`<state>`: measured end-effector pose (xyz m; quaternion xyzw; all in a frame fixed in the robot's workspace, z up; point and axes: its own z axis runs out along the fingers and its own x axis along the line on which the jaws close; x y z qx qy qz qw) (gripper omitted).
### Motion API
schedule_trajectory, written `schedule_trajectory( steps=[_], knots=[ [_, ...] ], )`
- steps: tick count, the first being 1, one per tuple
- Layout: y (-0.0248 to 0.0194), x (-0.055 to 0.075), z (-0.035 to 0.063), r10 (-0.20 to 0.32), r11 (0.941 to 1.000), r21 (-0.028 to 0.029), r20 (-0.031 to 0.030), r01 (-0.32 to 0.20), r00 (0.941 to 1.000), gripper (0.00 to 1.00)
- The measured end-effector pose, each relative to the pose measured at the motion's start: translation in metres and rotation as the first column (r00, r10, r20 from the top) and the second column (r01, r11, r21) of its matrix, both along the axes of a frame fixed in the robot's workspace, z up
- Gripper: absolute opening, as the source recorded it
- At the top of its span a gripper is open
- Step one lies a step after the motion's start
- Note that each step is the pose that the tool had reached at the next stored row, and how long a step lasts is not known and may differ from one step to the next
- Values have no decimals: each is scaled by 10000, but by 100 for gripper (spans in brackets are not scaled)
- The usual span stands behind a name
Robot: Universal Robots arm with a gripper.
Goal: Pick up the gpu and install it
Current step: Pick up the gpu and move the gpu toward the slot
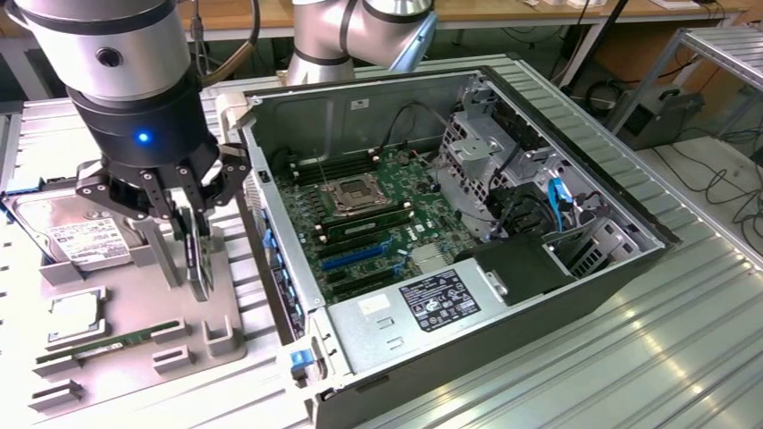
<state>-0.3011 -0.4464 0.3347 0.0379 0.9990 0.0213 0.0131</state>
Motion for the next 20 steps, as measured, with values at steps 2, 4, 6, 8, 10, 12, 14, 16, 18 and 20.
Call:
schedule_trajectory(
  steps=[2,4,6,8,10,12,14,16,18,20],
  knots=[
    [0,0,9,0,10000,0,0,0,10000,26],
    [0,0,14,0,10000,2,3,0,10000,26],
    [0,0,22,0,10000,0,1,0,10000,26],
    [0,0,29,0,10000,1,1,0,10000,26],
    [0,0,35,0,10000,1,1,0,10000,26],
    [0,0,41,0,10000,1,1,0,10000,26],
    [0,0,46,0,10000,1,1,0,10000,26],
    [0,0,51,0,10000,1,1,0,10000,26],
    [0,0,57,0,10000,1,1,0,10000,26],
    [0,0,63,0,10000,0,1,0,10000,26]
  ],
)
